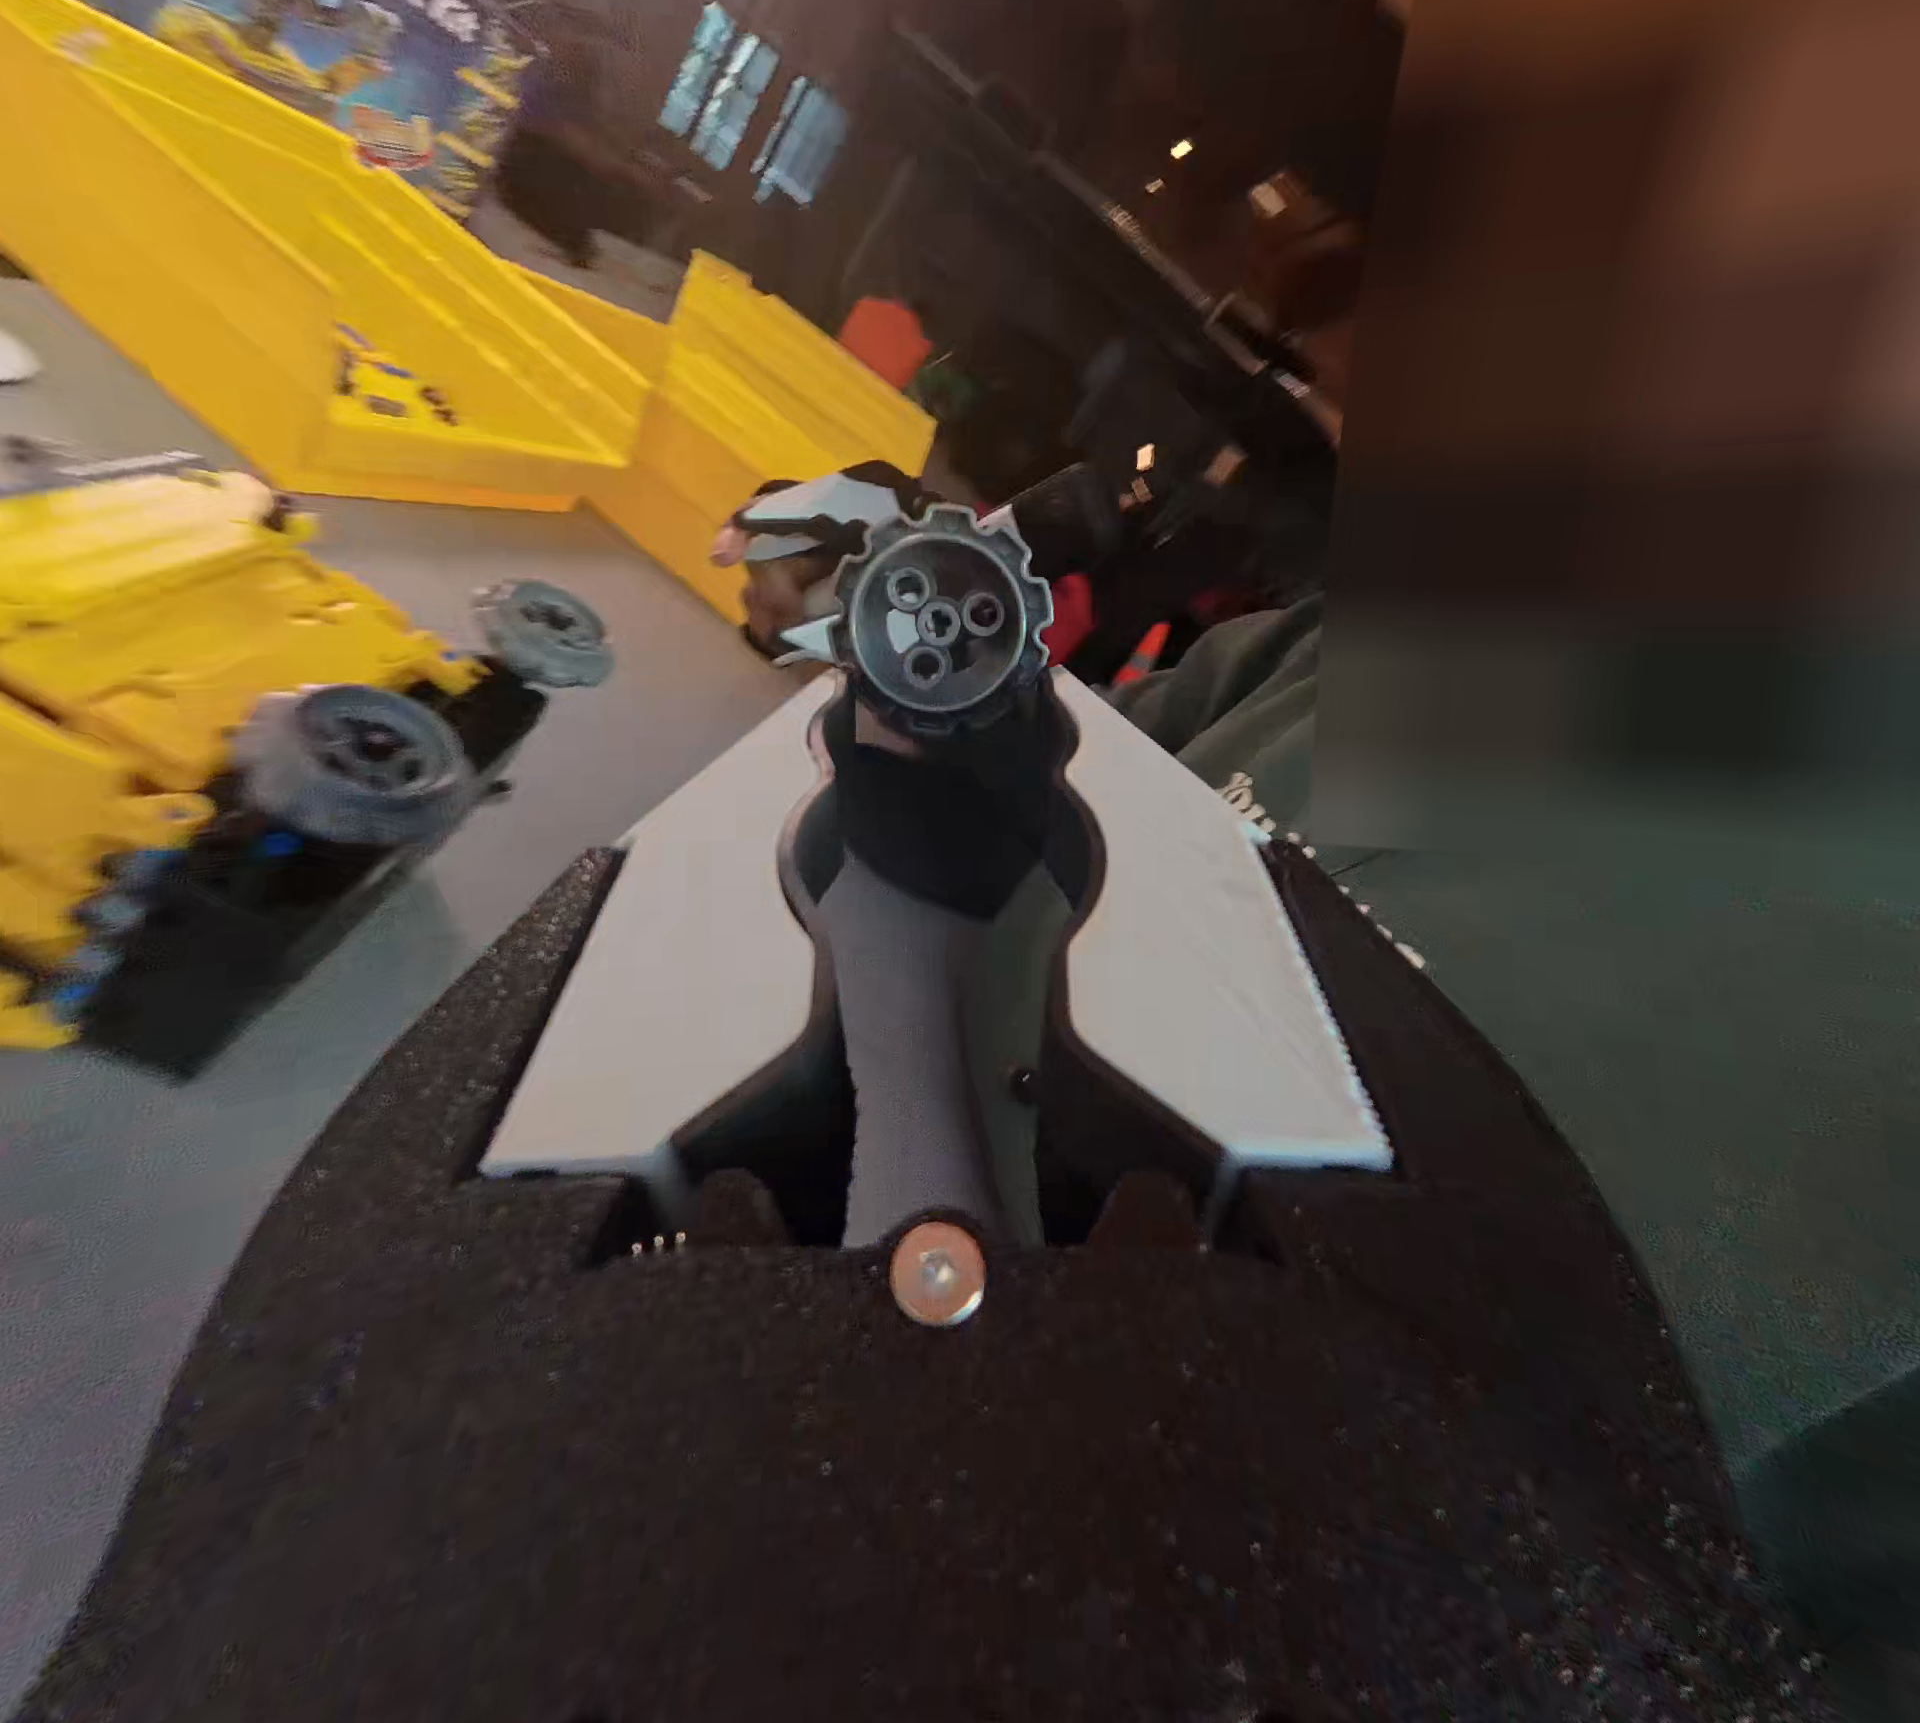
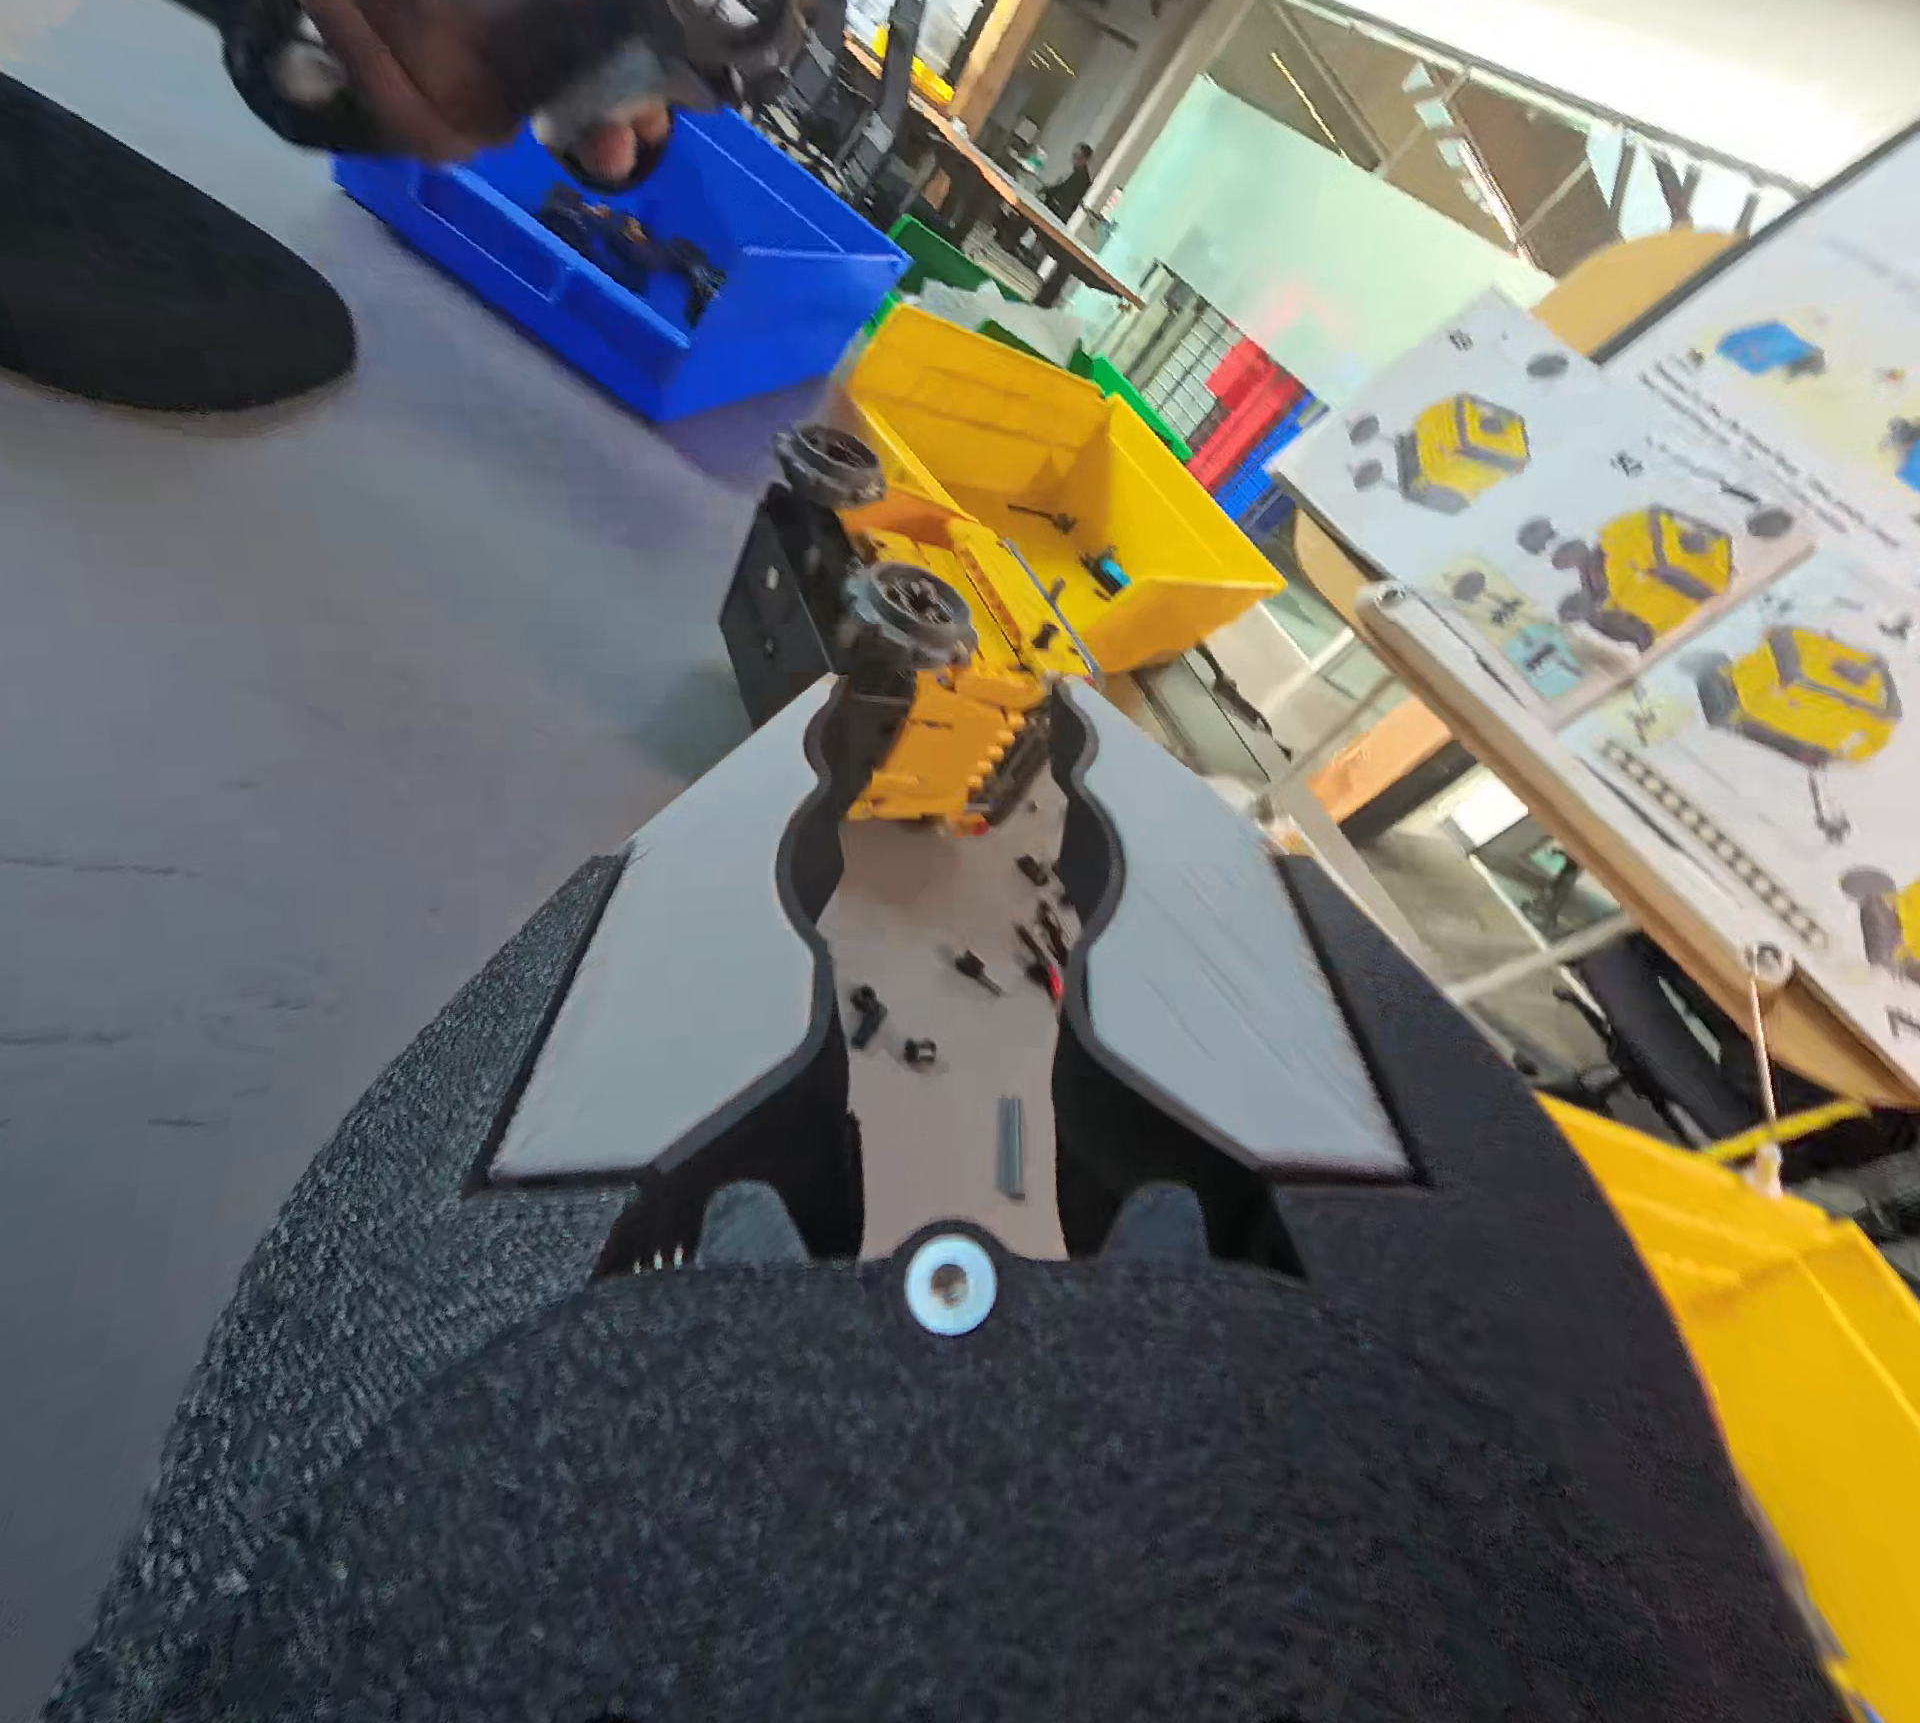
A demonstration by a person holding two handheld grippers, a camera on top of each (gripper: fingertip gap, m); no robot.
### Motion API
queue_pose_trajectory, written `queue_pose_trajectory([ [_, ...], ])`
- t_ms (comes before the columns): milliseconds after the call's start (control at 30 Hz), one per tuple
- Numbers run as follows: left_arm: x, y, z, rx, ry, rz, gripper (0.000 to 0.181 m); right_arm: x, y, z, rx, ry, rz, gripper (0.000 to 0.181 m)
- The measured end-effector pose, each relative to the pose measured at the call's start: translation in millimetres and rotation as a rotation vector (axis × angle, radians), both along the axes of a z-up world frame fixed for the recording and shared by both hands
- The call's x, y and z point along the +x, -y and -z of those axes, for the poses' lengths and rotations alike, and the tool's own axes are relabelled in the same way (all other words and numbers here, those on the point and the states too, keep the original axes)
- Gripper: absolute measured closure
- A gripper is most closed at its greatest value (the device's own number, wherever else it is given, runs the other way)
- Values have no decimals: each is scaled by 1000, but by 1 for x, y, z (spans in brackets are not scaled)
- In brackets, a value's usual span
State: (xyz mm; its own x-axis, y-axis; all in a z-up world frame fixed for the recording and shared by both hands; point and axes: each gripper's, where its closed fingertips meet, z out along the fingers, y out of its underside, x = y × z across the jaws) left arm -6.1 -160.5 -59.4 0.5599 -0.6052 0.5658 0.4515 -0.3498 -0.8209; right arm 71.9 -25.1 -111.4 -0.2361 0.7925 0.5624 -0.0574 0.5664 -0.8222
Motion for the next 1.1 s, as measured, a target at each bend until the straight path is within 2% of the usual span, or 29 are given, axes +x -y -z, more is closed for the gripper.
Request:
queue_pose_trajectory([
  [100, 55, -20, 6, 60, 286, 163, 147, -1, 48, -15, 30, -26, -140, 140],
  [233, 87, -34, 8, 68, 470, 305, 147, -2, 82, -41, 11, -64, -248, 134],
  [300, 95, -35, 10, 50, 503, 338, 147, -4, 92, -43, 54, -67, -266, 132],
  [400, 101, -33, 13, 29, 513, 362, 147, -5, 104, -40, 80, -56, -289, 139],
  [533, 97, -36, 24, -20, 472, 305, 147, -7, 100, -27, 54, 67, -305, 139],
  [633, 77, -39, 39, -57, 319, 167, 142, -9, 72, 7, 76, 345, -253, 140],
  [733, 44, -30, 41, -19, 68, -23, 141, -3, 25, 58, 106, 660, -147, 140],
  [800, 14, -21, 41, -15, -120, -182, 141, 7, 6, 87, 85, 846, -106, 140],
  [900, -51, 2, 26, -22, -408, -489, 140, 22, -10, 107, 121, 1016, -75, 140],
  [967, -105, 29, 9, -63, -603, -718, 140, 20, -17, 113, 158, 1055, -44, 140],
  [1033, -159, 64, -6, -160, -793, -922, 139, 21, -15, 128, 167, 1133, -49, 140],
  [1100, -207, 100, -11, -317, -962, -1039, 136, 11, -9, 130, 129, 1111, -66, 139],
])
